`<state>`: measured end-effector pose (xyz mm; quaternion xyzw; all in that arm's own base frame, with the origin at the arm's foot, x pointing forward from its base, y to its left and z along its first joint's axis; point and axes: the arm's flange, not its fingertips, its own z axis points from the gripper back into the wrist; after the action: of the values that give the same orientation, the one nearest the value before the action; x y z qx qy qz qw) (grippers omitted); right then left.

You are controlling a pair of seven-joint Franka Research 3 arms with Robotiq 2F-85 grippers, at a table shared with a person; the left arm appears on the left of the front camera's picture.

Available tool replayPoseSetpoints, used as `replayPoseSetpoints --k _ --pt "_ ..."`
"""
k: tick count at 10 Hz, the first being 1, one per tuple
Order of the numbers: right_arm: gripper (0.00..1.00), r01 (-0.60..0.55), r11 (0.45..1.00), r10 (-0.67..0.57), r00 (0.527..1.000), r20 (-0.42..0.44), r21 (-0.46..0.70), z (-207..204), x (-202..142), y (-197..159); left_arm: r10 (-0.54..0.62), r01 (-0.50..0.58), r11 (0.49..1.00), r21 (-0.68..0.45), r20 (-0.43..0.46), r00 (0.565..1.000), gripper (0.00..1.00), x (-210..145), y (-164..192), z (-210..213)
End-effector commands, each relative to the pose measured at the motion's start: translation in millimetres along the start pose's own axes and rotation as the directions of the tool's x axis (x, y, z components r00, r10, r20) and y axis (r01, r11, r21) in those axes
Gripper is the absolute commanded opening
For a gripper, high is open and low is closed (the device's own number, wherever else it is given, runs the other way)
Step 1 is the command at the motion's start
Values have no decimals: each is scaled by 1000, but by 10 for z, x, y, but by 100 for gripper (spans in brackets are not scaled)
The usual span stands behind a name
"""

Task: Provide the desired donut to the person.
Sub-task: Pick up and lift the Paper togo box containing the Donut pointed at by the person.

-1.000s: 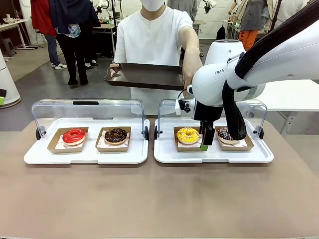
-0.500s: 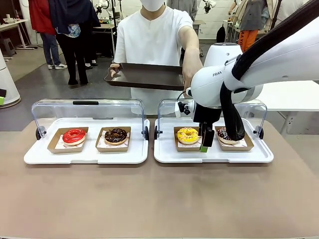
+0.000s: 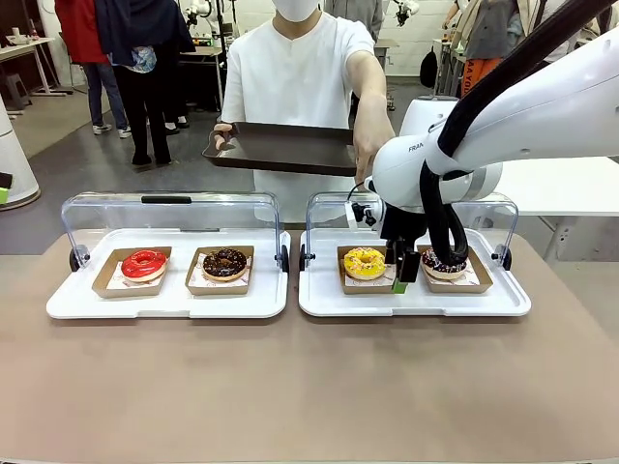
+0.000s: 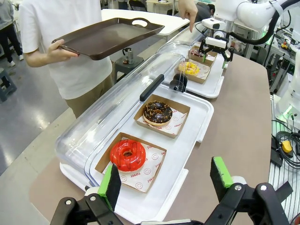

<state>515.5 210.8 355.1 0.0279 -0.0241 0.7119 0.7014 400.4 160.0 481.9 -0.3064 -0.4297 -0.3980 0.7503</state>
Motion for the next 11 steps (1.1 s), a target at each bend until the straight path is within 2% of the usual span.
replayPoseSetpoints --k 1,11 --pt "100 7 1000 -7 1000 10 5 -129 12 -122 -1 1 1000 -3 14 1000 100 2 -6 0" --pt "100 94 996 -93 994 -52 7 -410 -2 -276 -1 1 1000 -3 14 1000 100 2 -6 0"
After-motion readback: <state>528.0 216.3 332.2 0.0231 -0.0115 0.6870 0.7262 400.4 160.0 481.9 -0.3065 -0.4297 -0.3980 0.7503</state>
